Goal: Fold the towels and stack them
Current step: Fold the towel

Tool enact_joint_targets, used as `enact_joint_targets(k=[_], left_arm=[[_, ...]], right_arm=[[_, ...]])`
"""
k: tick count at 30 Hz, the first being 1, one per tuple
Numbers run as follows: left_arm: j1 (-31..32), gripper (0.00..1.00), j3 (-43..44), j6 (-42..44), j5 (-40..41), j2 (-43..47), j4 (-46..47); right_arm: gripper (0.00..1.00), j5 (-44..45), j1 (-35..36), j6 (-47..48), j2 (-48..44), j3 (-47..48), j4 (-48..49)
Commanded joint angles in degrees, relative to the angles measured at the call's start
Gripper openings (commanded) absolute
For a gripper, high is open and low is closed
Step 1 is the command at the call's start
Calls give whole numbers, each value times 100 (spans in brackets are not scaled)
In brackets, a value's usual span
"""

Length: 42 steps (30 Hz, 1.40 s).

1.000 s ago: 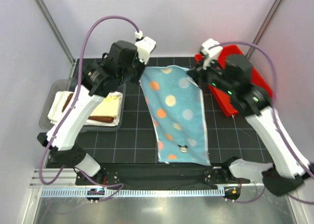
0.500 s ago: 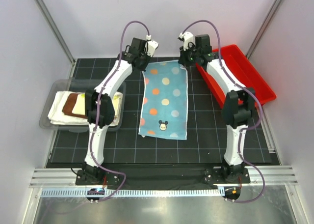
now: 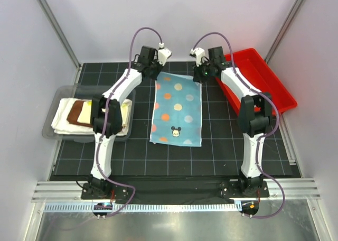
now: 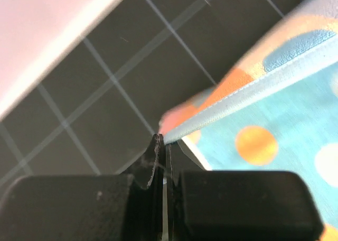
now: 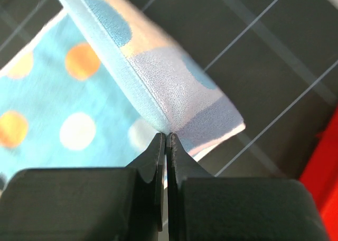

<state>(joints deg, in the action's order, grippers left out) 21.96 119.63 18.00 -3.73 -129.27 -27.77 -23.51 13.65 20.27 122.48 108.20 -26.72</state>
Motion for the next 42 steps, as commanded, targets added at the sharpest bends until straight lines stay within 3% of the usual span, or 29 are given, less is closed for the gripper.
enact_joint_targets(k=[1,8,15,25,32,42], left_arm=[[-16,0,-501,-95,-443,831,-158],[19,0,-1959,-375,-1234,1834,-334],[116,0,-3199,-657,-1455,2704,-422],[248,0,-4149,-1211,-1517,3346,-747],[494,0,-4966,-1519,-1122,3803,-747],[775,0,-5398,-1765,-832,4173,-721]], right_arm=[[1,136,15,337,-900,-457,-641],[1,180,313,153,-1735,-1422,-1090],[1,496,683,-137,-2737,-2689,-1090],[1,909,1297,-690,-3528,-3771,-1011],[1,1269,1641,-1201,-3836,-4535,-966],[1,1515,1764,-1421,-4188,-4729,-1142]])
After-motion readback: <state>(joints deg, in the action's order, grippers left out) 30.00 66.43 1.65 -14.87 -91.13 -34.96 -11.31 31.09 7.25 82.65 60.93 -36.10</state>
